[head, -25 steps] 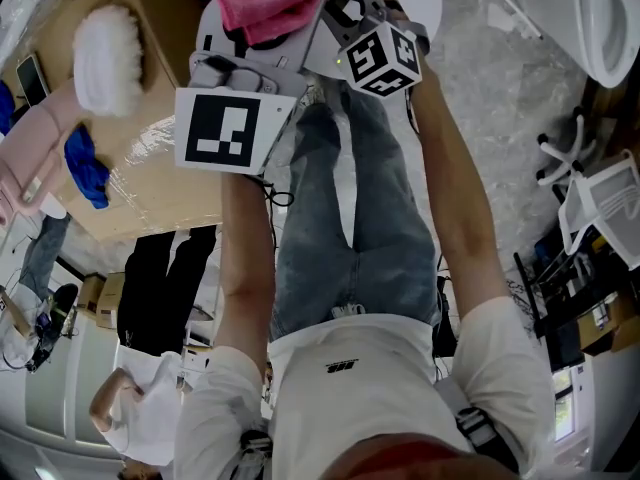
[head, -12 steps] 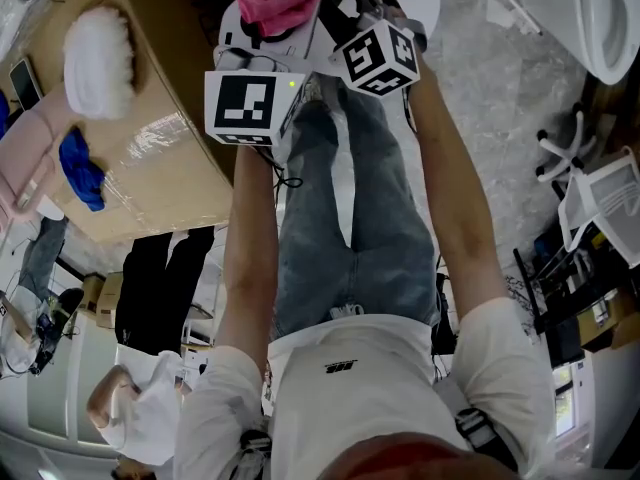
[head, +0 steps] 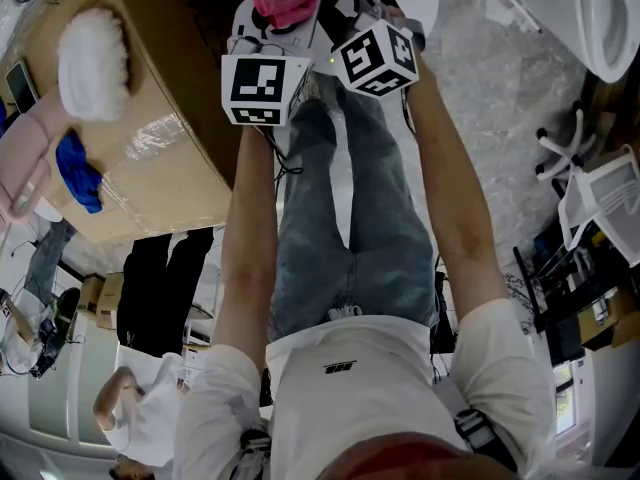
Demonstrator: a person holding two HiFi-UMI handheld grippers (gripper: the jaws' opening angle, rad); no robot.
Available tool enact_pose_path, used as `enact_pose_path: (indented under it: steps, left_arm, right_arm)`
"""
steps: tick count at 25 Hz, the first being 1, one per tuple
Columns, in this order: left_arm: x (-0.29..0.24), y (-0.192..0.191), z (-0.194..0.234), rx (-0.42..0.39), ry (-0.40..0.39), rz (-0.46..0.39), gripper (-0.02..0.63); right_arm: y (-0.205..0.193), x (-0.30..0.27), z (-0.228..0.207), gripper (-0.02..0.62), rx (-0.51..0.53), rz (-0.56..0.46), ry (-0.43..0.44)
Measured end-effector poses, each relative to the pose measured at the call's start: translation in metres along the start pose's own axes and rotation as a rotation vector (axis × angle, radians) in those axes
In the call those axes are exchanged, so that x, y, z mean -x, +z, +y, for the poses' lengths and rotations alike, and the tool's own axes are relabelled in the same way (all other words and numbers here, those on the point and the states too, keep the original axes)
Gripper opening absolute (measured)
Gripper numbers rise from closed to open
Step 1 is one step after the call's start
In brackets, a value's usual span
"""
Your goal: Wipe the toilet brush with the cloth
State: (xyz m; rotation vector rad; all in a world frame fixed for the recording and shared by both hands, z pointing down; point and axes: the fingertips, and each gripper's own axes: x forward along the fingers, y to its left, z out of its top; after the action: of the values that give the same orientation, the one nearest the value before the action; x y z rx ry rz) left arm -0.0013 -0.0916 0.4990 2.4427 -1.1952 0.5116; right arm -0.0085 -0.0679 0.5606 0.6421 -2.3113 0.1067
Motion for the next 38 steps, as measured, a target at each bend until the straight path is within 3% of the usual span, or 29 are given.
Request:
enact_pose_path:
  steps: [8, 16, 38]
  left_arm:
    - [-0.012, -0.019, 0.001, 0.006, -0.001, 0.042, 0.12]
    - [-0.004, -0.015, 0.0, -0.005, 0.013, 0.052, 0.118]
    - [0.044, 0.082, -0.003, -0.063, -0.014, -0.067, 0.124]
  right_arm:
    - [0.0, 0.0, -0.001, 0.06, 0.002, 0.0, -0.007]
    - [0.0, 0.001, 0.003, 0.058, 0.018, 0.015, -0.011]
    - [0.0, -0.001, 0.005, 0.058, 0.023, 0.041, -0.01]
